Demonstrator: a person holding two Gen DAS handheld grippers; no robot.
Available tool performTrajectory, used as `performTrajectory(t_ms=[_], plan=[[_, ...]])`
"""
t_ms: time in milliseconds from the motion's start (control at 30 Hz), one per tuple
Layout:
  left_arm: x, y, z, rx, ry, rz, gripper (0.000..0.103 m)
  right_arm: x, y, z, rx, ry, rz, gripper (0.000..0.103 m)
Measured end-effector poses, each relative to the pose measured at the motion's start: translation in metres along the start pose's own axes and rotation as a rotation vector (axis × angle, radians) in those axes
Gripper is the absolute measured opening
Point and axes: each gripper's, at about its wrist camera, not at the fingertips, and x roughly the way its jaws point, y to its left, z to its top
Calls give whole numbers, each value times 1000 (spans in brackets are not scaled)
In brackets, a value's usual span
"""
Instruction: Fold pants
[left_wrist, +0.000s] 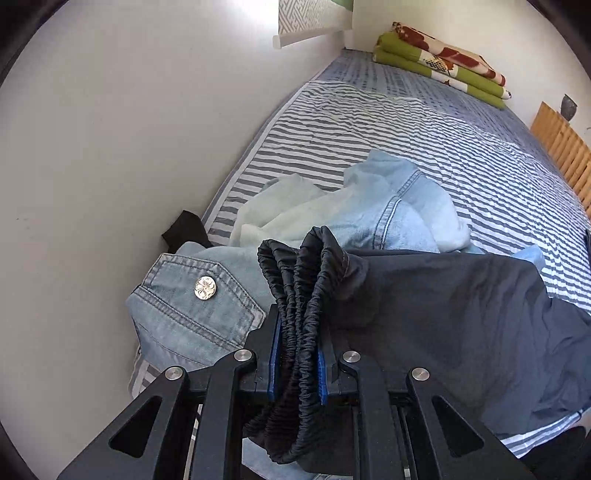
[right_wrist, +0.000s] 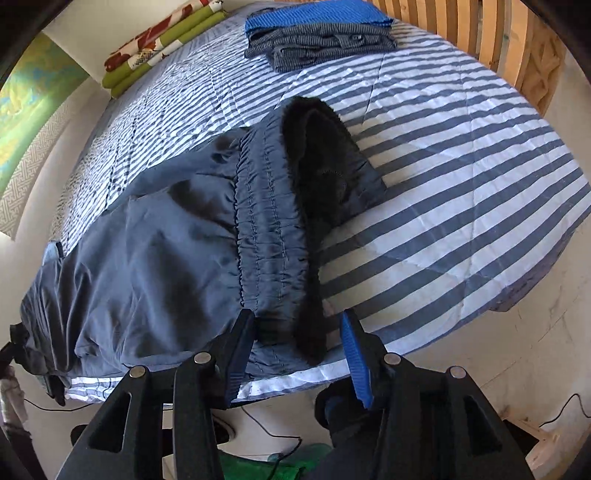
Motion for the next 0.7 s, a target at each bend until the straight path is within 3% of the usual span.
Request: performTrajectory(t_ms=[67,167,200,267,467,500,600,700], plan=[[-3,-2,0,-1,-1,3,16,9,-3,2,36,26,71,43],[-3,-6,1,2,0,6,16,21,3,7,41,63,145,10],[-4,-7,1,3,0,8,16,20,6,12,40,66,165,7],[-6,-10,3,9,-1,10,16,7,17,28,7,21,123,5],[-10,-11,6,-8,-10,4,16,-89,55,110,-200,-283,-19,5],[-10,-12,6,-9,-8,6,16,-96,54,117,-207,-287,-14,5],[-8,-9,5,-17,1,19,16,-81,32,127,-184,-138,98,7],[-10,2,8,-61,2,12,16,-34,-1,114,-98,-9,43,10]])
